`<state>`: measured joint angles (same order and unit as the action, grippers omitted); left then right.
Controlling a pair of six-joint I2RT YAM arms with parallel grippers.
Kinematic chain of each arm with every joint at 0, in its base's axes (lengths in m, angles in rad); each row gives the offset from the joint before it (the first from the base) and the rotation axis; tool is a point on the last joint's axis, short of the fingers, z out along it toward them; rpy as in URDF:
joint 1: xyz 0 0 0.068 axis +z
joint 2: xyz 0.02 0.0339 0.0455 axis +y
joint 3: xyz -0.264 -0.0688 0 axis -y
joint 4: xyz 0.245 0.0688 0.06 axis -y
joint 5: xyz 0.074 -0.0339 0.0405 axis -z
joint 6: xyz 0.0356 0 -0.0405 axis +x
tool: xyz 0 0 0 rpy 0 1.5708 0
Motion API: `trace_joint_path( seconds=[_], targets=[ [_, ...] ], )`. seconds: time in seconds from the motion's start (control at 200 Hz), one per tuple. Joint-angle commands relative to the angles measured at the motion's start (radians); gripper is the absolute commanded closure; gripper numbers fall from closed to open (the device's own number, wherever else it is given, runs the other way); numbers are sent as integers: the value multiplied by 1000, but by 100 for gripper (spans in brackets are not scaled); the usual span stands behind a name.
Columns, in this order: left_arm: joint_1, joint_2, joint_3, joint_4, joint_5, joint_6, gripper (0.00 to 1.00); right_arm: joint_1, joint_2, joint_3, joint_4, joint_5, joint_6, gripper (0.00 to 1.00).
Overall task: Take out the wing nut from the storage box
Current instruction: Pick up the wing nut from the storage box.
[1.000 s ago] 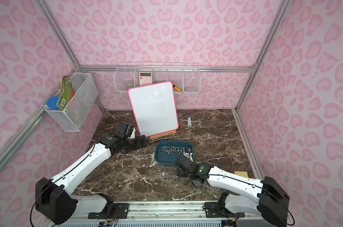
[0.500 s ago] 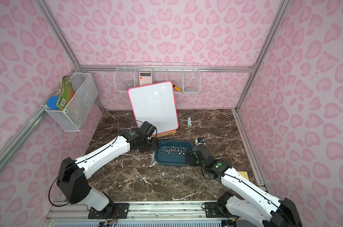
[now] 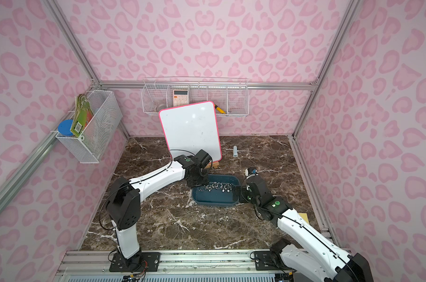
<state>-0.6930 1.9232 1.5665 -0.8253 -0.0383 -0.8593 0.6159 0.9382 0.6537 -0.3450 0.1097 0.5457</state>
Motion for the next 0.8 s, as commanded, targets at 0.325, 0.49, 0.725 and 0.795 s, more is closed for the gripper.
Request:
trace_joint_path(
  seconds=[0.325, 0.49, 0.725, 0.795],
  targets=[
    [38, 126, 110, -69, 7, 15, 55, -15, -23, -5, 13, -4, -15, 1],
    [54, 152, 138, -67, 25, 31, 55, -22, -13, -3, 12, -9, -15, 1],
    [56, 200, 188, -90, 52, 16, 56, -30, -24, -11, 17, -4, -15, 1],
    [56, 210, 192, -93, 54, 16, 56, -31, -24, -12, 18, -5, -15, 1]
  ],
)
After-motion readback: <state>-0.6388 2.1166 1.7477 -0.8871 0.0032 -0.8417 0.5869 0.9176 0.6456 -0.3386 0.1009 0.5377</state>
